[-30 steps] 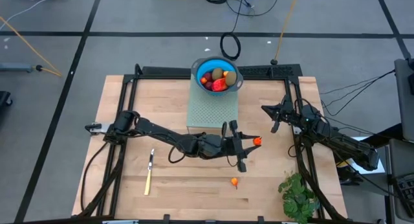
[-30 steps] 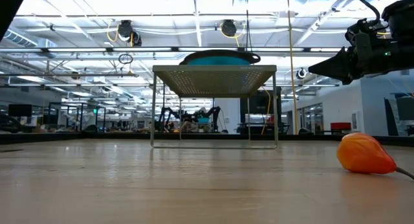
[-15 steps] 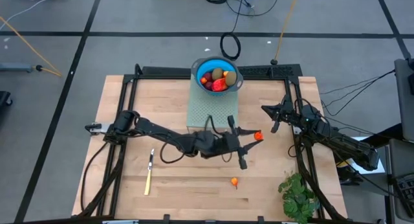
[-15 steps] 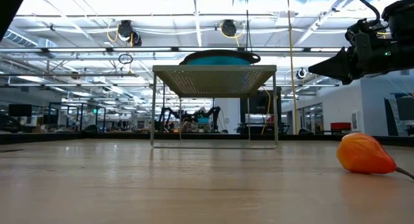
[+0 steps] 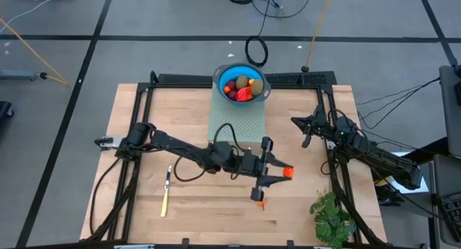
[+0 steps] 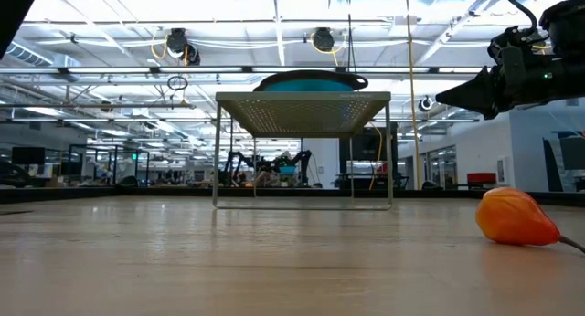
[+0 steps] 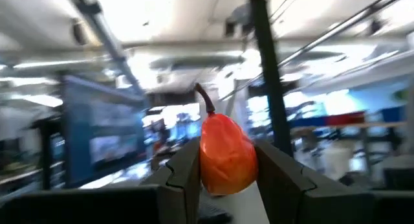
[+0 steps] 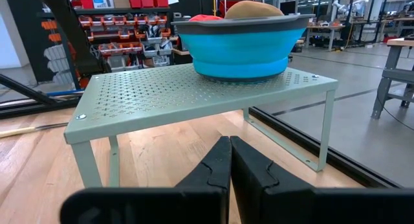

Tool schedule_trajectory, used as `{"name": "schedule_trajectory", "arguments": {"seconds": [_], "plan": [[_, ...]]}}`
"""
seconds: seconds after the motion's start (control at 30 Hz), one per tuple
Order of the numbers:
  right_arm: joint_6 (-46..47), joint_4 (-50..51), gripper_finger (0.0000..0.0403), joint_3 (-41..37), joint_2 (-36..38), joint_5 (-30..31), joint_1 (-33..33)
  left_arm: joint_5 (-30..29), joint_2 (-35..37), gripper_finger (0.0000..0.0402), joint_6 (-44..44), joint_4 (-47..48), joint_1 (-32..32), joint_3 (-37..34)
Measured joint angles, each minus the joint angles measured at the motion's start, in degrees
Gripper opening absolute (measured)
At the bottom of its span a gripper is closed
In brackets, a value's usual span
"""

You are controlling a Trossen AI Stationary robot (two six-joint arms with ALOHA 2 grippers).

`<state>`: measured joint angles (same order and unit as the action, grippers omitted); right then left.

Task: Pick & Place Fruit
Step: Put the peach into the blue strainer bowl on the shelf

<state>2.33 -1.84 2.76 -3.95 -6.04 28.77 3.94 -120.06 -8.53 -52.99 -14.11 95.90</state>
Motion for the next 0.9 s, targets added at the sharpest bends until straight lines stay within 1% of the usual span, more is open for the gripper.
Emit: {"name": "schedule_trajectory", "arguments": {"seconds": [0.13, 0.27, 0.37, 0.53, 0.7, 0.77, 0.83, 0.9], "plan": [[0.00, 0.00, 0.0000, 0.00, 0.00, -0.01, 0.01, 7.19, -0.01, 0.0120, 1.59, -4.88, -0.02, 0.00], [0.01, 0.00, 0.0000, -0.01, 0.00, -0.02, 0.01, 12.27, -0.10, 0.0120, 1.61, -7.77, -0.06, -0.02], [0.00, 0.00, 0.0000, 0.00, 0.00, -0.02, 0.01, 14.24, 0.01, 0.0120, 1.61, -9.73, -0.02, 0.00], [0.00, 0.00, 0.0000, 0.00, 0.00, 0.00, 0.00, 15.55, 0.01, 0.0120, 1.72, -11.26, -0.04, 0.00], [0.01, 0.00, 0.0000, -0.01, 0.00, -0.01, 0.02, 15.56, 0.01, 0.0120, 1.99, -11.15, -0.06, 0.00], [0.01, 0.00, 0.0000, 0.00, 0.00, -0.02, 0.01, 14.39, 0.01, 0.0120, 3.37, -11.13, -0.06, 0.00], [0.01, 0.00, 0.0000, -0.01, 0.00, -0.02, 0.00, 9.91, 0.01, 0.0120, 6.39, -9.84, -0.02, 0.00], [0.02, 0.00, 0.0000, -0.02, 0.00, -0.02, 0.00, 3.16, 0.01, 0.0120, 10.31, -7.08, 0.18, 0.00]]}}
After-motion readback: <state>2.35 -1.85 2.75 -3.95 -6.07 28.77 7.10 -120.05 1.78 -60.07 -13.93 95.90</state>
